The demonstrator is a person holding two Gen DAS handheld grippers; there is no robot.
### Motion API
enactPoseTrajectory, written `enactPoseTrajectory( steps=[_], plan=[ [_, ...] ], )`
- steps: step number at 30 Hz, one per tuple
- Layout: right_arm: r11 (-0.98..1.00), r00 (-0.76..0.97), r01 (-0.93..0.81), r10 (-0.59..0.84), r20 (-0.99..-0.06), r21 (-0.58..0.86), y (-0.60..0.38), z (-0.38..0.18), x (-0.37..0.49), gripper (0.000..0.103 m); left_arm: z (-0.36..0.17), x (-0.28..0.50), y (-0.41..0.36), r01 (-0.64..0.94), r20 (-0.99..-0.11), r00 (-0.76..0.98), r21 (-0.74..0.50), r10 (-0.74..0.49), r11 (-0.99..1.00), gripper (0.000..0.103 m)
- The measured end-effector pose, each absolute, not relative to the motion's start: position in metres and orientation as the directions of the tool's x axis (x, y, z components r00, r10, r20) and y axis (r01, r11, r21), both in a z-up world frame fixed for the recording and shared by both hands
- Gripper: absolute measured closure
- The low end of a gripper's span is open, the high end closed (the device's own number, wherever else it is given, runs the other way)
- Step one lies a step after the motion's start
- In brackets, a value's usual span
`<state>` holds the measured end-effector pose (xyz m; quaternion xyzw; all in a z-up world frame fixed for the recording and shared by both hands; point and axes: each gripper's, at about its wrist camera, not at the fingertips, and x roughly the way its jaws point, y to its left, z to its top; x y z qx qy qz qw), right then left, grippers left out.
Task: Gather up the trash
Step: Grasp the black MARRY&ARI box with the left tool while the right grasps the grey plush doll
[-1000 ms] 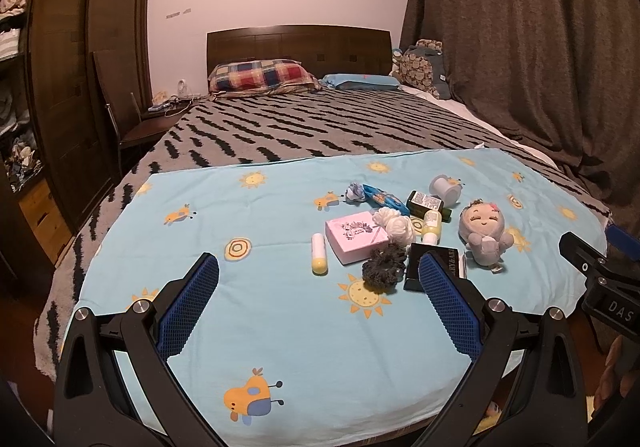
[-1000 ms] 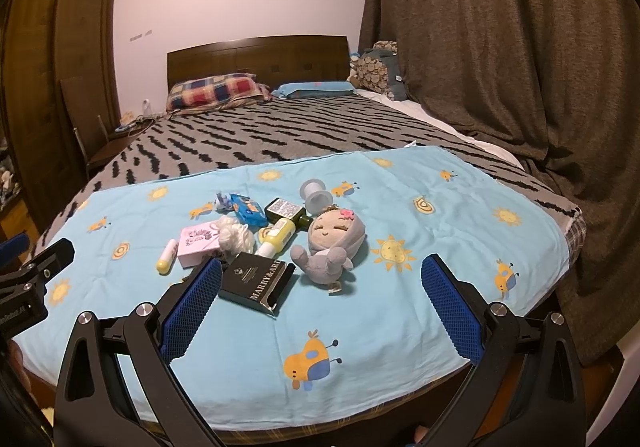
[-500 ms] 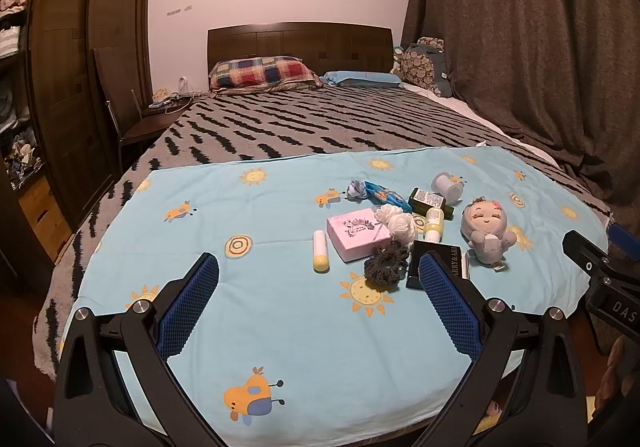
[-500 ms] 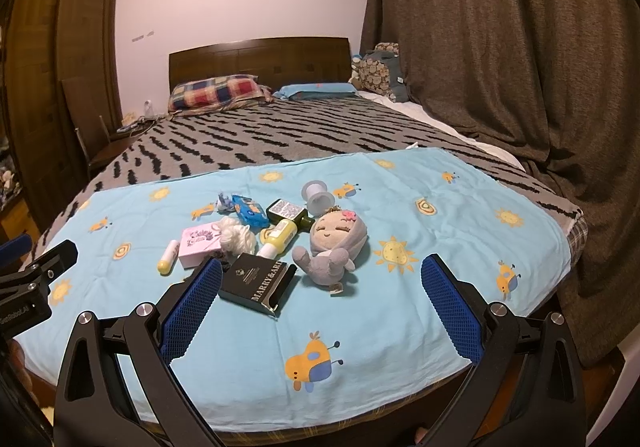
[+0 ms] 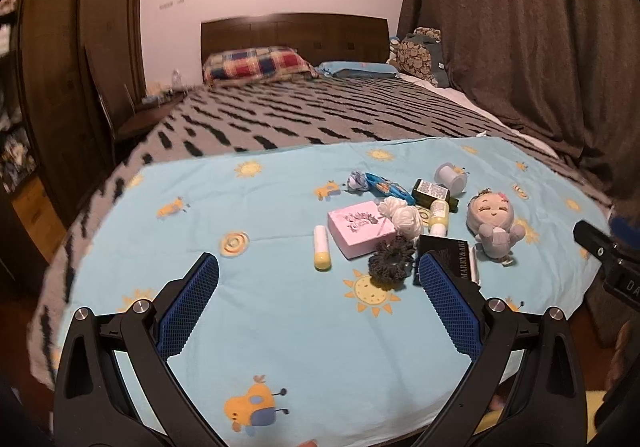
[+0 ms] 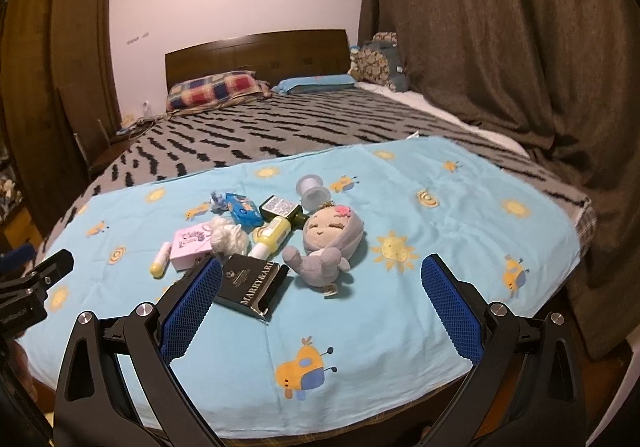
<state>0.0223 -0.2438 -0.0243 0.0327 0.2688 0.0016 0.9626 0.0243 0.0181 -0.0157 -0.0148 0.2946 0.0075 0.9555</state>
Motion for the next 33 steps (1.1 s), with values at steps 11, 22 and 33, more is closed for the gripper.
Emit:
enactPoseTrajectory(
  steps=[11, 22, 33],
  plan=[
    [0.998, 0.798, 0.020, 0.024, -0.602, 0.067, -0.261, -0.072, 0.057, 0.003, -0.062, 0.047, -0.009, 0.081, -0.653, 0.752, -0.038, -0.086, 0.996, 0.008],
    [0.979, 0.729, -0.043, 0.166, -0.664, 0.198, -0.263, -0.094, 0.120, 0.007, -0.104, 0.070, -0.059, 0.266, -0.718, 0.649, -0.095, -0.252, 0.959, 0.014],
    [0.957, 0.628, -0.028, 0.242, -0.739, 0.290, -0.263, -0.128, 0.181, 0.007, -0.132, 0.115, -0.093, 0.289, -0.759, 0.574, -0.164, -0.308, 0.943, 0.014]
  ],
)
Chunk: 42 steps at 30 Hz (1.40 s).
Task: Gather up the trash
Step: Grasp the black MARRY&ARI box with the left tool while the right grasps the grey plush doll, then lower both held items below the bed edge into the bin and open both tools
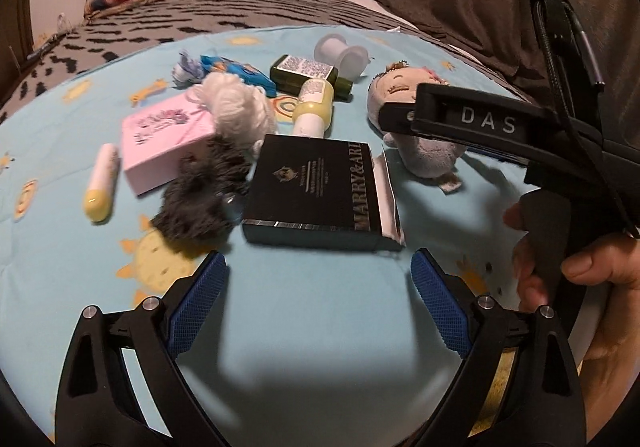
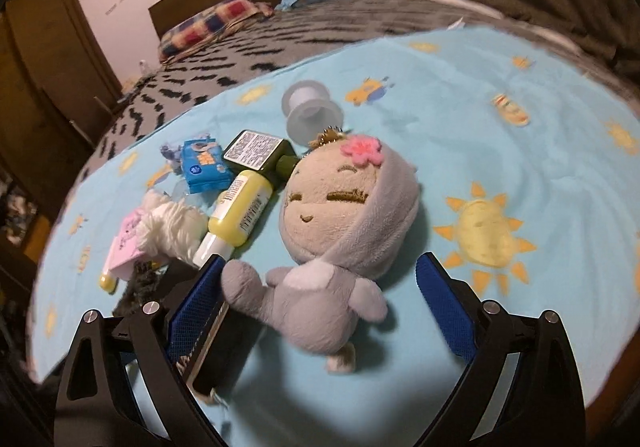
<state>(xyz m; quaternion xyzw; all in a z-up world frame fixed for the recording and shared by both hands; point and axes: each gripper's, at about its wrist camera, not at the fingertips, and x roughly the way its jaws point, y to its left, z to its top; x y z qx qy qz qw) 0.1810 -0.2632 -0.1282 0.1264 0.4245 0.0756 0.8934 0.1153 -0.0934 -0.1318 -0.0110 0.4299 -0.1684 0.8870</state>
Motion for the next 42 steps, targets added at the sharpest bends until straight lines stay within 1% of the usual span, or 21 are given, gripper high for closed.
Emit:
enactPoseTrajectory(
  steps=[5, 7, 8, 10, 11, 13, 14, 16, 20, 21, 22, 29, 33, 38, 42],
  plan=[
    [0.955, 0.615, -0.048, 0.259, -0.744, 0.292, -0.260, -0.135, 0.195, 0.006, -0.138, 0.134, -0.102, 0.286, -0.764, 0.575, -0.147, -0.293, 0.947, 0.014],
    [0.954, 0.613, -0.056, 0.267, -0.744, 0.295, -0.260, -0.134, 0.199, 0.008, -0.139, 0.140, -0.105, 0.288, -0.763, 0.579, -0.139, -0.288, 0.948, 0.014],
    [0.951, 0.609, -0.069, 0.280, -0.742, 0.303, -0.259, -0.134, 0.201, 0.014, -0.140, 0.143, -0.105, 0.289, -0.764, 0.579, -0.135, -0.286, 0.948, 0.015],
    [0.951, 0.610, -0.073, 0.281, -0.740, 0.301, -0.261, -0.134, 0.203, 0.017, -0.140, 0.144, -0.106, 0.296, -0.763, 0.585, -0.116, -0.276, 0.948, 0.020],
    [0.950, 0.611, -0.076, 0.286, -0.739, 0.304, -0.262, -0.134, 0.203, 0.020, -0.139, 0.144, -0.106, 0.301, -0.763, 0.585, -0.111, -0.275, 0.947, 0.021],
    [0.946, 0.616, -0.074, 0.292, -0.732, 0.315, -0.266, -0.134, 0.202, 0.028, -0.139, 0.143, -0.106, 0.307, -0.761, 0.583, -0.116, -0.283, 0.945, 0.022],
    [0.943, 0.621, -0.071, 0.297, -0.725, 0.326, -0.269, -0.133, 0.201, 0.034, -0.138, 0.144, -0.105, 0.308, -0.761, 0.584, -0.117, -0.284, 0.944, 0.022],
    [0.935, 0.623, -0.072, 0.315, -0.716, 0.348, -0.273, -0.132, 0.198, 0.038, -0.136, 0.142, -0.105, 0.307, -0.758, 0.586, -0.119, -0.286, 0.944, 0.022],
    [0.937, 0.637, -0.073, 0.307, -0.707, 0.342, -0.273, -0.126, 0.190, 0.047, -0.128, 0.131, -0.104, 0.323, -0.747, 0.596, -0.113, -0.295, 0.940, 0.022],
    [0.939, 0.646, -0.069, 0.299, -0.703, 0.336, -0.274, -0.122, 0.185, 0.050, -0.125, 0.126, -0.103, 0.325, -0.741, 0.603, -0.110, -0.296, 0.939, 0.022],
    [0.942, 0.653, -0.064, 0.289, -0.701, 0.328, -0.274, -0.119, 0.182, 0.057, -0.119, 0.120, -0.102, 0.326, -0.731, 0.614, -0.107, -0.296, 0.939, 0.022],
    [0.951, 0.692, -0.082, 0.269, -0.670, 0.297, -0.283, -0.084, 0.127, 0.057, -0.084, 0.073, -0.086, 0.319, -0.682, 0.663, -0.114, -0.308, 0.941, 0.023],
    [0.961, 0.707, -0.093, 0.247, -0.662, 0.259, -0.285, -0.074, 0.084, 0.057, -0.070, 0.035, -0.074, 0.319, -0.664, 0.680, -0.115, -0.312, 0.941, 0.023],
    [0.963, 0.701, -0.150, 0.264, -0.663, 0.225, -0.276, -0.080, 0.016, 0.057, -0.073, -0.020, -0.062, 0.334, -0.664, 0.663, -0.151, -0.345, 0.931, 0.023],
    [0.961, 0.681, -0.170, 0.276, -0.679, 0.220, -0.269, -0.093, -0.025, 0.056, -0.092, -0.058, -0.056, 0.330, -0.686, 0.634, -0.178, -0.357, 0.927, 0.023]
  ],
)
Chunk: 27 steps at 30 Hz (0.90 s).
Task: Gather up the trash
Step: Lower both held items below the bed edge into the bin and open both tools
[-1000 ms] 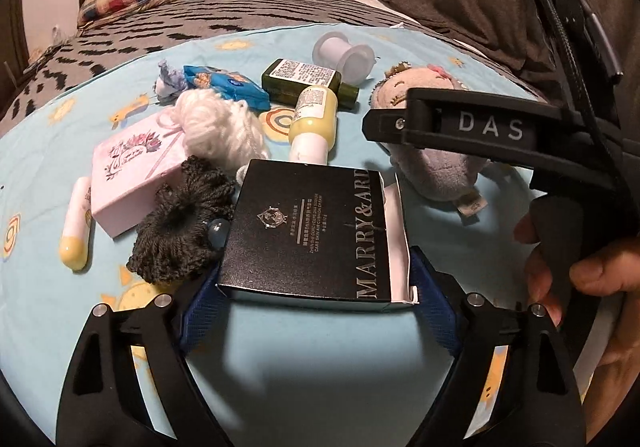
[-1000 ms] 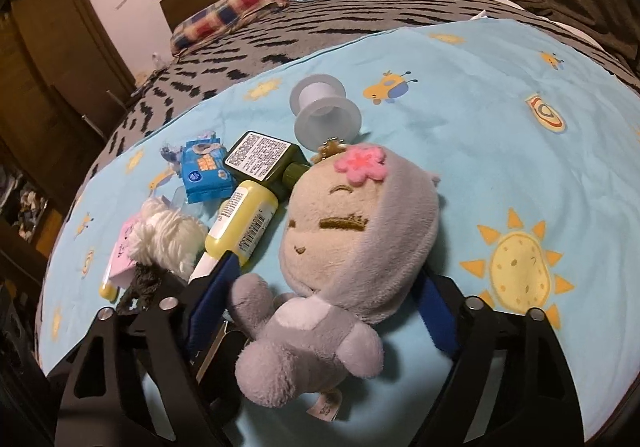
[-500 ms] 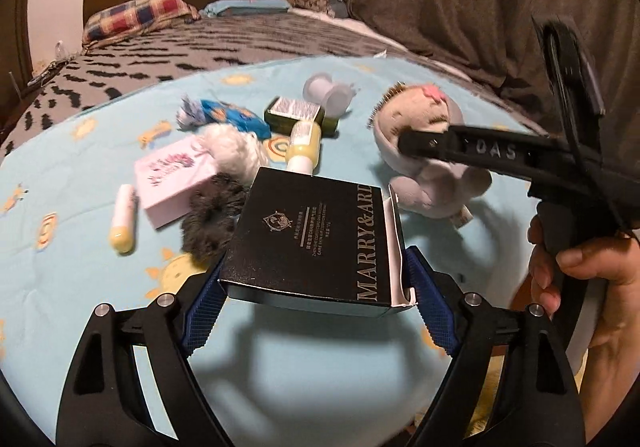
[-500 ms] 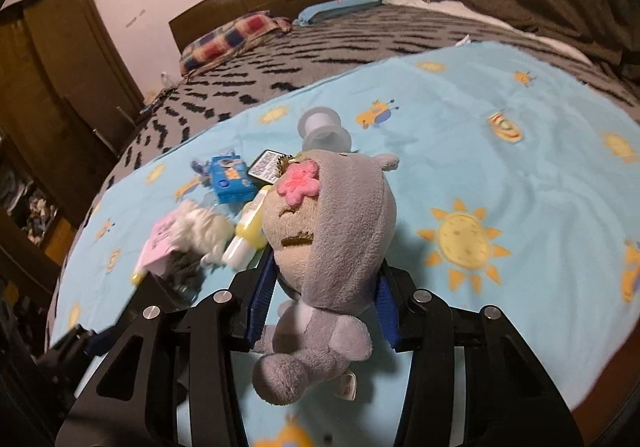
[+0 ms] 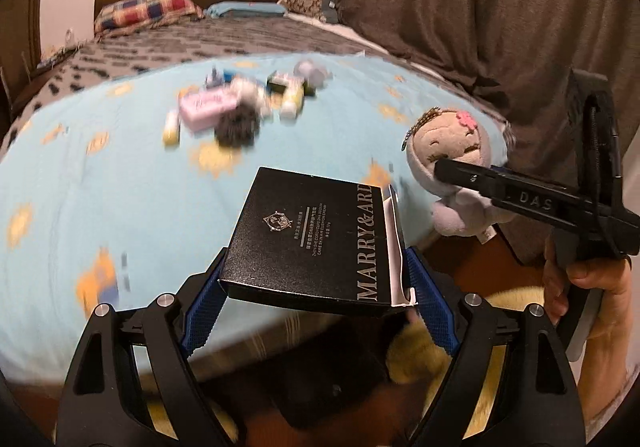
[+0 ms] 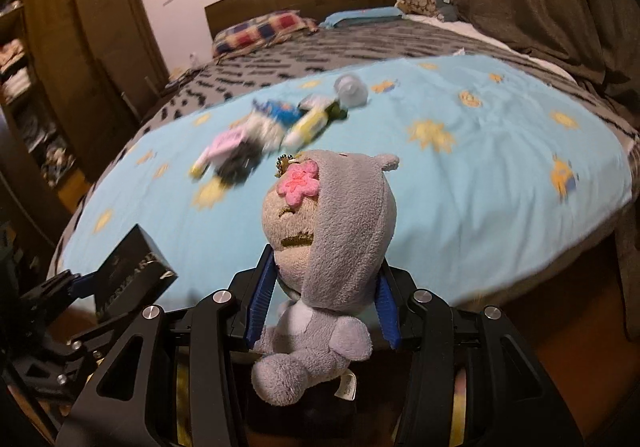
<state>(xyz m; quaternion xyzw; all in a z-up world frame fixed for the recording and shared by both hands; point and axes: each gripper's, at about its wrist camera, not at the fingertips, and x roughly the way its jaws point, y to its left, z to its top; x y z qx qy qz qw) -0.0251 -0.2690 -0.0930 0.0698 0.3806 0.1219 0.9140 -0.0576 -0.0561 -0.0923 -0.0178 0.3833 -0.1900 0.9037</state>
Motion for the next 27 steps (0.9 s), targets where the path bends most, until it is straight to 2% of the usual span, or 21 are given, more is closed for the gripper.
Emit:
enactPoseTrajectory(
  steps=[8, 14, 20, 27],
  plan=[
    [0.958, 0.553, -0.173, 0.286, -0.783, 0.228, -0.255, -0.160, -0.065, 0.056, -0.170, -0.103, -0.064, 0.317, -0.801, 0.493, -0.198, -0.340, 0.928, 0.023],
    [0.964, 0.445, -0.142, 0.267, -0.855, 0.227, -0.237, -0.219, -0.068, 0.056, -0.233, -0.093, -0.064, 0.253, -0.877, 0.386, -0.197, -0.286, 0.947, 0.023],
    [0.960, 0.345, -0.121, 0.280, -0.896, 0.253, -0.221, -0.268, -0.052, 0.055, -0.278, -0.075, -0.063, 0.226, -0.911, 0.317, -0.196, -0.262, 0.954, 0.022],
    [0.952, 0.285, -0.092, 0.305, -0.909, 0.291, -0.212, -0.294, -0.036, 0.050, -0.306, -0.060, -0.076, 0.253, -0.926, 0.261, -0.206, -0.272, 0.945, 0.020]
  ],
)
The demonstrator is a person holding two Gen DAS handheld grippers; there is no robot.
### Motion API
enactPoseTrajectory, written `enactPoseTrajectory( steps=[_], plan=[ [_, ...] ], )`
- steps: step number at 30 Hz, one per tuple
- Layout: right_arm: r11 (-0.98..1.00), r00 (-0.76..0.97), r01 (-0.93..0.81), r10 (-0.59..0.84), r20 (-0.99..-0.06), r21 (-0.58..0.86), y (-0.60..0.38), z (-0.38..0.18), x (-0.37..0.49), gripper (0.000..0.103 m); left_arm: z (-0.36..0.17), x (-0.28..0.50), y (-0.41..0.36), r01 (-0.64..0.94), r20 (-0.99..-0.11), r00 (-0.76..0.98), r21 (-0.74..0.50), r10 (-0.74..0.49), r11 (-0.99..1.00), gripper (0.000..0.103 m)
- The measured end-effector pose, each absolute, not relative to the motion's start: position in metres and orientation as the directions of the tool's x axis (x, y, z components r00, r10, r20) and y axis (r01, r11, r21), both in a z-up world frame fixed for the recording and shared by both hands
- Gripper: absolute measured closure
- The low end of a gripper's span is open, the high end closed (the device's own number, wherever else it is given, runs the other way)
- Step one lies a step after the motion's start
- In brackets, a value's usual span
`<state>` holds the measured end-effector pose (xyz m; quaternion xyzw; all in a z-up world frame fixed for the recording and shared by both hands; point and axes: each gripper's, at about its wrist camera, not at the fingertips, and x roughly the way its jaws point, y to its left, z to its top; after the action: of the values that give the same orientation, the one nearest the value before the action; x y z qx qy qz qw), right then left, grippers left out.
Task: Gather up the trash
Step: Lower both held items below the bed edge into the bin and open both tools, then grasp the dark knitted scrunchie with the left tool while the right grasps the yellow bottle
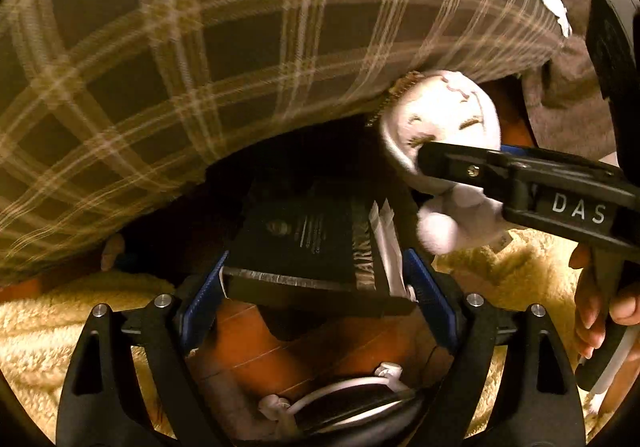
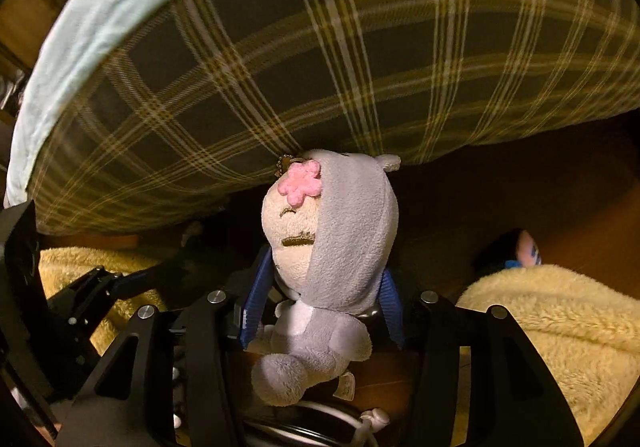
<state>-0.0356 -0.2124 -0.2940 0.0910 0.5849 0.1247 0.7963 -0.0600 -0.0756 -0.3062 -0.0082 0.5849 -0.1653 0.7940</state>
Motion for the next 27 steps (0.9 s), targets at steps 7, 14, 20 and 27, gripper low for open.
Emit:
enactPoseTrajectory(
  steps=[7, 14, 20, 27],
  plan=[
    [0.947, 0.307, -0.074, 0.321, -0.896, 0.313, -0.225, -0.294, -0.032, 0.025, -0.320, -0.065, -0.067, 0.253, -0.936, 0.242, -0.195, -0.257, 0.948, 0.008],
    [0.970, 0.415, -0.128, 0.243, -0.877, 0.209, -0.230, -0.254, -0.037, 0.016, -0.287, -0.071, -0.057, 0.238, -0.924, 0.290, -0.185, -0.251, 0.954, 0.008],
    [0.966, 0.592, -0.158, 0.258, -0.763, 0.204, -0.245, -0.179, -0.050, 0.011, -0.222, -0.080, -0.048, 0.268, -0.874, 0.395, -0.185, -0.283, 0.946, 0.008],
    [0.977, 0.724, -0.118, 0.208, -0.658, 0.179, -0.264, -0.118, -0.019, 0.011, -0.152, -0.060, -0.022, 0.222, -0.789, 0.559, -0.154, -0.255, 0.963, 0.008]
  ],
)
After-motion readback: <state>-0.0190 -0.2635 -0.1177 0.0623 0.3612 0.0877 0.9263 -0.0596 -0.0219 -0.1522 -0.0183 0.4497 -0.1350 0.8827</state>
